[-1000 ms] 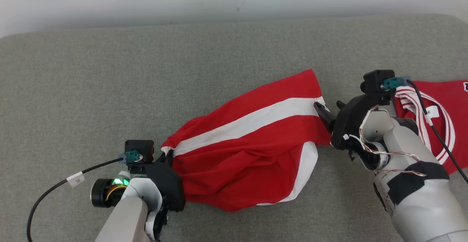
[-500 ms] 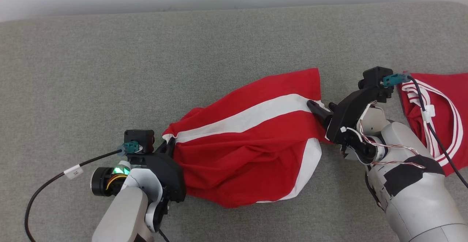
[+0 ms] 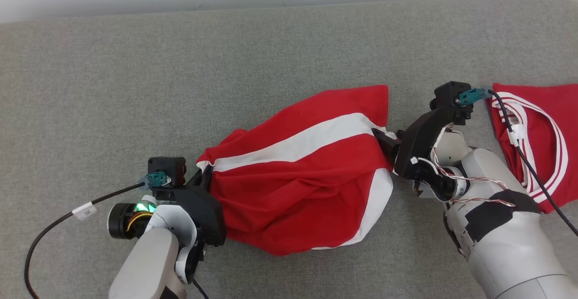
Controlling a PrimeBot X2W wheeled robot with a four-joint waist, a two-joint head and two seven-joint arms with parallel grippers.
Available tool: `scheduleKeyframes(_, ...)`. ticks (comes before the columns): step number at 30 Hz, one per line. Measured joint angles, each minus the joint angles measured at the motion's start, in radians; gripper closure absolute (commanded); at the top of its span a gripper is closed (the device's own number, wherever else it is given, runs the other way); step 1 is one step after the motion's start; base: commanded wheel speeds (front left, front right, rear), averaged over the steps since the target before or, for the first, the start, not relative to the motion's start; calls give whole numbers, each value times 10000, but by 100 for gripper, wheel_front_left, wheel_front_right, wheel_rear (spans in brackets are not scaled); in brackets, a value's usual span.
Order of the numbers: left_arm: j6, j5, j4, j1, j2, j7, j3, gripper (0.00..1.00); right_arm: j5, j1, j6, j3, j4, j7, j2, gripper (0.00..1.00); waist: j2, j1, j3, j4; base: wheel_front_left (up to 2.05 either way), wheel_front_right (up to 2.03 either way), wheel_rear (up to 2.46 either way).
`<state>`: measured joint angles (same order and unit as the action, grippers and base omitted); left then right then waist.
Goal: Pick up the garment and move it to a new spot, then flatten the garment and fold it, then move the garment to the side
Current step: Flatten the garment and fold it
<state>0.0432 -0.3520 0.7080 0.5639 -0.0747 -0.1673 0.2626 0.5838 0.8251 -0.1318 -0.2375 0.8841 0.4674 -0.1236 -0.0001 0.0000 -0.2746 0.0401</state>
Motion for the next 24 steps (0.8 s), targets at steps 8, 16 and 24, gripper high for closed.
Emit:
scheduleKeyframes(8,-2,-19,-107,74,-21,27,130,100,359,78,0,368,29,316,297,0,1,0,-125,-65,0,0,0)
scheduleKeyframes(16,8,-104,-198,52,-100,217,190,100,17,-15,0,309,-311,40,343,100,2,1,-68,-5,0,0,0)
scheduleKeyframes(24,94,-351,-782,-85,-121,1233,-48,100,-17,-400,0,554,-1528,-560,79,100,2,2,341,-10,0,0,0)
